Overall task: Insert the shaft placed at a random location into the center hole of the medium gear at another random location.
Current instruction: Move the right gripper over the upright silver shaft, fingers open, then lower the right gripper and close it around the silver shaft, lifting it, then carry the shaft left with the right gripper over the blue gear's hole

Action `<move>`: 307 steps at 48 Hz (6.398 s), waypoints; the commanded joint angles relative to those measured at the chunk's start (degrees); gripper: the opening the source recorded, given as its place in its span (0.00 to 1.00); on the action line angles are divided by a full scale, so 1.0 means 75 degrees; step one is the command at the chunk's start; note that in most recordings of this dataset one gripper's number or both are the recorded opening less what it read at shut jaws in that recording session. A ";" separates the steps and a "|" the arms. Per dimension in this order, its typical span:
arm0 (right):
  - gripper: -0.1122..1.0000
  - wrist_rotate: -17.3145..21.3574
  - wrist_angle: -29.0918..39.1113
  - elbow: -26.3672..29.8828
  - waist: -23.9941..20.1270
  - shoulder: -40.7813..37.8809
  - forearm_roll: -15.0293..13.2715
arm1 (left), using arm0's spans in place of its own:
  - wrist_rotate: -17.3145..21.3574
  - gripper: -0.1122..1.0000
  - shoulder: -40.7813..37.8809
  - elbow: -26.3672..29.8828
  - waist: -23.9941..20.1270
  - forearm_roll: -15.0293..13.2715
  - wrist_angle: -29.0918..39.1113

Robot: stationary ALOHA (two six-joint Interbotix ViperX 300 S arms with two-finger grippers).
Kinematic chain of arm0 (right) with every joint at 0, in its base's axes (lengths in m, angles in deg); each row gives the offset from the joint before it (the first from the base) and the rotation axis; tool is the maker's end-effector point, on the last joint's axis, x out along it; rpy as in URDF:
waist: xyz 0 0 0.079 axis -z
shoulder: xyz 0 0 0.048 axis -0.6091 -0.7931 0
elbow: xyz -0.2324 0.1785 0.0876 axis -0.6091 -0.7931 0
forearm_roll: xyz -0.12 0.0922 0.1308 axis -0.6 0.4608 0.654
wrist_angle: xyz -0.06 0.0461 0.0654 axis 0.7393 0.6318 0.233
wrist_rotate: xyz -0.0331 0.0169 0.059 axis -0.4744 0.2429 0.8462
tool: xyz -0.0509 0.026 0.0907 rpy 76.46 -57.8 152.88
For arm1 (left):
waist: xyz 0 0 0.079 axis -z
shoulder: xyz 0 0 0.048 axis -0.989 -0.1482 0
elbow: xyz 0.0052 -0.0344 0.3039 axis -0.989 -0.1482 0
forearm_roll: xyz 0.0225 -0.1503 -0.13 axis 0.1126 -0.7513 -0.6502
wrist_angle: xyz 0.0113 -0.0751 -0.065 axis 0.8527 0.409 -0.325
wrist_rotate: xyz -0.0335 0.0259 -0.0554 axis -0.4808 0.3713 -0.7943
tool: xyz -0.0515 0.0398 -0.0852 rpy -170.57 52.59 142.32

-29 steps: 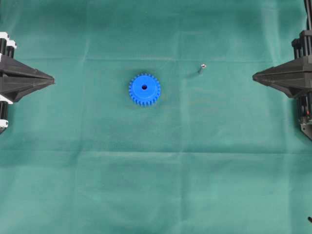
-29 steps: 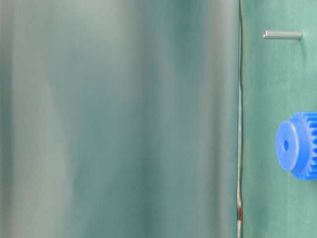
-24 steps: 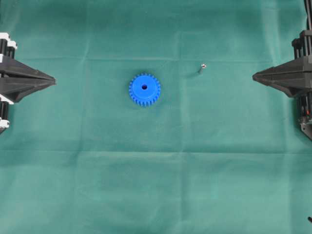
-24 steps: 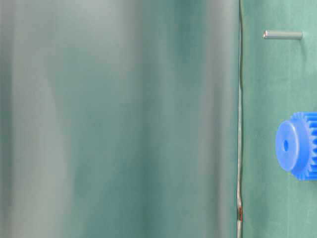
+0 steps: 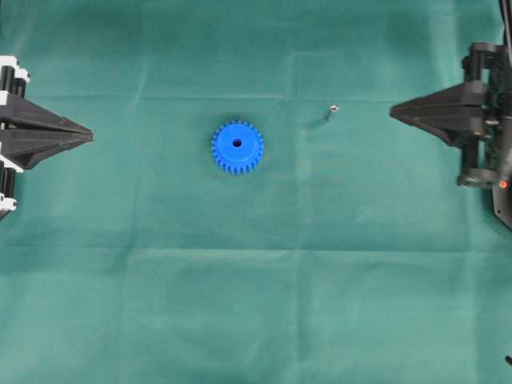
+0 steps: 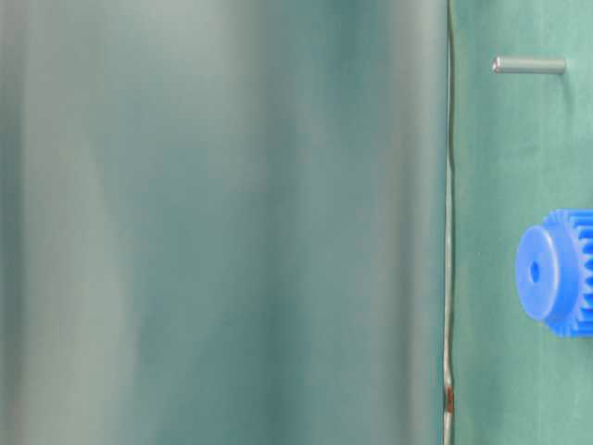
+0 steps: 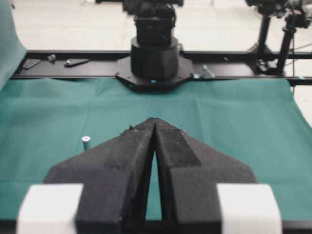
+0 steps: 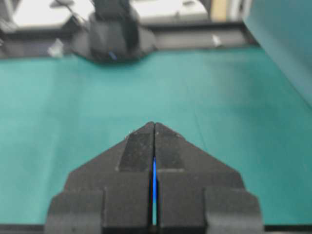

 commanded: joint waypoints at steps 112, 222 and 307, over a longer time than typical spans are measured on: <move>0.20 -0.0164 -0.3961 0.0375 0.1430 -0.6434 0.0187 | -0.0023 0.10 -0.0012 0.0176 0.0012 0.0023 0.0352; 0.20 -0.0070 -0.1301 0.3715 0.0047 -0.6727 0.0434 | -0.0023 0.10 -0.0023 0.0187 -0.0012 0.0023 0.0375; 0.20 -0.0059 -0.1406 0.4172 -0.0129 -0.7617 0.0469 | -0.0012 0.10 -0.0023 0.0187 -0.0117 0.0023 0.0375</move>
